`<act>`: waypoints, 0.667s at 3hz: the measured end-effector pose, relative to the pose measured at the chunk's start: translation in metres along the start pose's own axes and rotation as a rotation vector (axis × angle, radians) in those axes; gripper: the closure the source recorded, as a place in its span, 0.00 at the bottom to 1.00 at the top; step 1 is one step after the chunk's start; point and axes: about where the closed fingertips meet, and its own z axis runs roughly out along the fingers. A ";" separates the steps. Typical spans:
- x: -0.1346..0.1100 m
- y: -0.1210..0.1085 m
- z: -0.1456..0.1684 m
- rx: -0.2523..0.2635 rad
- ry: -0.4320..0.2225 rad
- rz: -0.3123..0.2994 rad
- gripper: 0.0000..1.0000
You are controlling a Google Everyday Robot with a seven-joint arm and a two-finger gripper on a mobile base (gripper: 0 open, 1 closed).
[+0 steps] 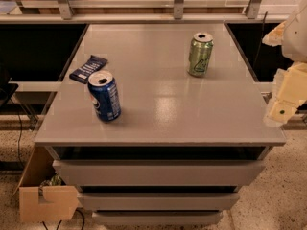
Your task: Pick pepsi can
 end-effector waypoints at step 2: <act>-0.004 -0.001 0.001 -0.010 -0.061 0.018 0.00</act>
Offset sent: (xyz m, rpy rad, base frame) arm 0.0052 0.0084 -0.0042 0.1873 0.0095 0.0032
